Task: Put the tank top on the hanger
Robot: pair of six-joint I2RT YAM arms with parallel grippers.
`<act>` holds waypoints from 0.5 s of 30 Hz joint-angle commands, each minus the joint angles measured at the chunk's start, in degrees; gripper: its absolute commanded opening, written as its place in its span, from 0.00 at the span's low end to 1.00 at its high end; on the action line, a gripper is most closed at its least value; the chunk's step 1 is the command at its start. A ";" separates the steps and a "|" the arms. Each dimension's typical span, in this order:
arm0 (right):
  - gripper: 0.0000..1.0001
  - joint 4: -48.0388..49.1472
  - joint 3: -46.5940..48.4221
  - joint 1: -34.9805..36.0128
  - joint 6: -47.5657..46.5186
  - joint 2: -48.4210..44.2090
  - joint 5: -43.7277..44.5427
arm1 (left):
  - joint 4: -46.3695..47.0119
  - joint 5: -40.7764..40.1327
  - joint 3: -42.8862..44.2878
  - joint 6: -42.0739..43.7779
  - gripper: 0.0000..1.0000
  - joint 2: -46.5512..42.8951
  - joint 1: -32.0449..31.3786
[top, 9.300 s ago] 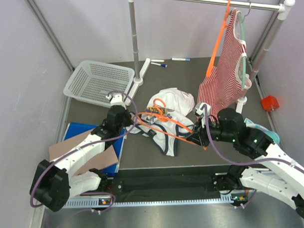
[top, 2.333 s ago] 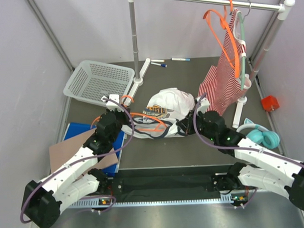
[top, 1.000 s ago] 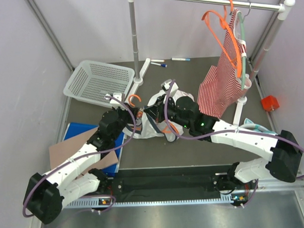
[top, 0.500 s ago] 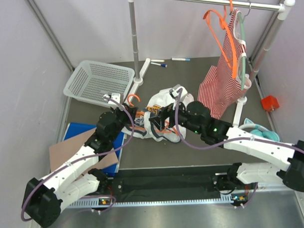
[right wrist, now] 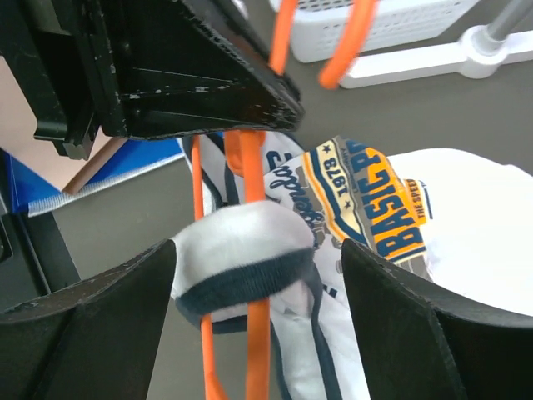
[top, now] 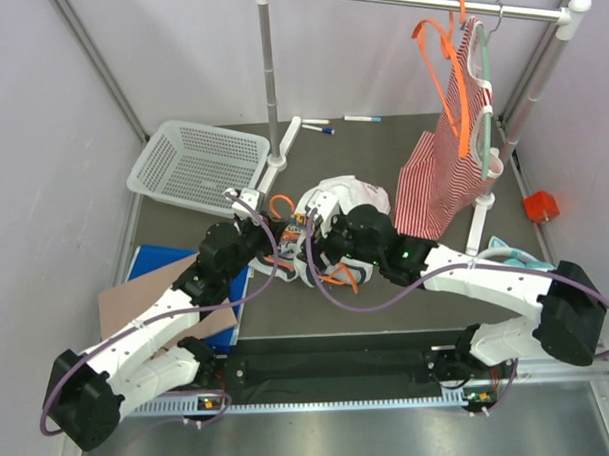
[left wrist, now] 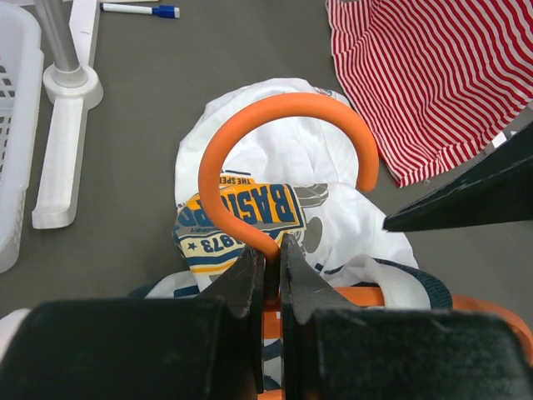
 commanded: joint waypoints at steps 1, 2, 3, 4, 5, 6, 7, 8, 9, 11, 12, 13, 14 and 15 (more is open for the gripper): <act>0.73 3.32 3.69 -0.42 -3.58 2.57 -5.68 | 2.65 1.38 2.86 1.03 0.00 0.62 -1.01; 0.70 3.15 4.04 -0.42 -3.66 3.19 -5.77 | 2.83 1.38 2.95 0.95 0.00 0.71 -1.10; 0.67 2.89 4.39 -0.59 -3.75 4.41 -5.77 | 2.91 1.38 3.04 0.95 0.00 0.62 -1.27; 0.61 2.36 4.57 -0.77 -3.75 5.03 -6.03 | 2.83 1.47 3.12 1.03 0.00 0.71 -1.28; 0.57 2.10 5.01 -0.94 -3.75 5.56 -6.38 | 2.74 1.56 3.12 1.21 0.00 0.54 -1.28; 0.49 1.74 5.18 -1.12 -3.75 6.35 -7.00 | 2.65 1.65 3.12 1.30 0.00 0.45 -1.28; 0.34 1.74 5.27 -1.47 -3.75 6.62 -8.05 | 2.56 1.82 3.12 1.47 0.00 0.36 -1.28; 0.26 1.91 5.10 -1.73 -3.75 6.79 -8.67 | 2.30 1.82 3.12 1.82 0.00 -0.16 -1.36; 0.19 2.09 5.01 -1.82 -3.75 6.80 -9.28 | 2.13 2.17 2.78 2.00 0.00 -0.43 -1.36; 0.00 1.57 4.75 -2.35 -4.10 6.45 -10.51 | 1.08 5.32 2.69 3.22 0.00 -1.57 -1.36; 0.00 1.13 4.66 -2.53 -4.98 5.75 -11.04 | 0.37 5.95 2.69 3.58 0.02 -1.83 -1.36; 0.00 0.34 4.40 -3.05 -5.51 5.13 -12.44 | -0.42 6.48 2.77 3.93 0.12 -2.36 -1.28; 0.00 -0.01 3.87 -3.40 -6.21 4.60 -13.23 | -1.03 7.26 2.60 4.28 0.41 -3.58 -1.28; 0.00 -0.45 3.61 -3.67 -7.43 3.12 -14.11 | -2.17 7.53 2.60 4.46 0.53 -4.20 -1.28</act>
